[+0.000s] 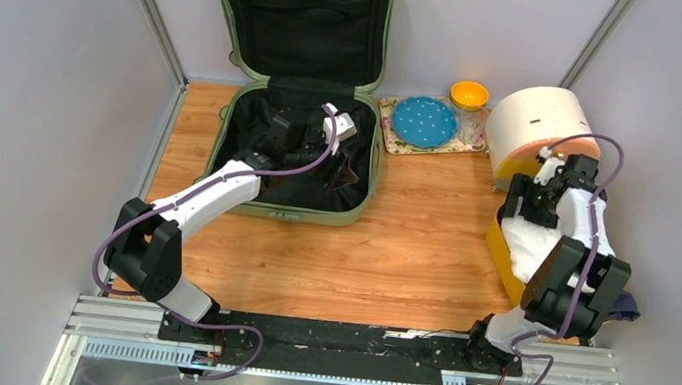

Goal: Open, take out, and arrange the luggage

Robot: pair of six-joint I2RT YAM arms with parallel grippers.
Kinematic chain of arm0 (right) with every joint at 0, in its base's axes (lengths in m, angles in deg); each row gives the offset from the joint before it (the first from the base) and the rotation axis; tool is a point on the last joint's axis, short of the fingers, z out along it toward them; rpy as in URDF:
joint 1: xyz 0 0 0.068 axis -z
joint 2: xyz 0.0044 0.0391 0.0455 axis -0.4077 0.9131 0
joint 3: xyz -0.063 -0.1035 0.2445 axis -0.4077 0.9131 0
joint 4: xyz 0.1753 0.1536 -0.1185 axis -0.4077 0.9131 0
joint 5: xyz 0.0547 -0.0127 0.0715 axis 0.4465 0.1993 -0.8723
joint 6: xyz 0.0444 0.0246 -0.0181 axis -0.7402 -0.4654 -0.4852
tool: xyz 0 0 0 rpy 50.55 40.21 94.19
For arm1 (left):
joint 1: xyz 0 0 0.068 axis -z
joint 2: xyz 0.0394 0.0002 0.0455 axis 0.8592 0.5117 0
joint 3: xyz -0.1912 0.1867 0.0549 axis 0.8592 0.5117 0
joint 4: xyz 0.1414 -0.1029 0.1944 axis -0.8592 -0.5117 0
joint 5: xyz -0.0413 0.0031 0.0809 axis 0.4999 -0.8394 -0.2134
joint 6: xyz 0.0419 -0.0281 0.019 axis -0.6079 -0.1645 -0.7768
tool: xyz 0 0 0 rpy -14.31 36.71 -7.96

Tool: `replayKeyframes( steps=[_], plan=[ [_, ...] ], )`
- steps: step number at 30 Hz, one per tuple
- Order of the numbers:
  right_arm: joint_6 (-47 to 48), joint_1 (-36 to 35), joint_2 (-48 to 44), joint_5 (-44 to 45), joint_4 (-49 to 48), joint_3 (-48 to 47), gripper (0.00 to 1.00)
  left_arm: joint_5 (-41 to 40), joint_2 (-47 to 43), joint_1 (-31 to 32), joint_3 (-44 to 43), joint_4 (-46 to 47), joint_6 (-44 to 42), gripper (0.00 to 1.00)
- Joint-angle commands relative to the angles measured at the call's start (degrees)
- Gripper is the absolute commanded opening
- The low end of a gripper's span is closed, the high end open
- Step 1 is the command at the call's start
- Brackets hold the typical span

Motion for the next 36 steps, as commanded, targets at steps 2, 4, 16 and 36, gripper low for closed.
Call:
replayKeyframes(
  steps=[2, 4, 16, 36],
  plan=[
    [-22.16, 4.17, 2.36, 8.12, -15.10, -3.95, 0.76, 0.65, -1.11, -0.35, -1.15, 0.05, -1.79, 0.60],
    [-26.91, 5.57, 2.62, 11.64, -17.48, -4.65, 0.77, 0.47, -1.29, -0.44, -1.15, -0.21, -2.05, 0.60],
    [-30.02, 7.69, 4.39, 3.48, -12.92, -10.01, 0.78, 1.17, -1.29, -0.88, -1.14, -1.70, -2.06, 0.62],
    [-12.78, -3.19, -8.27, -9.26, -8.23, -23.90, 0.82, 5.40, 8.63, -21.78, -26.54, -28.22, 5.41, 0.82]
  ],
)
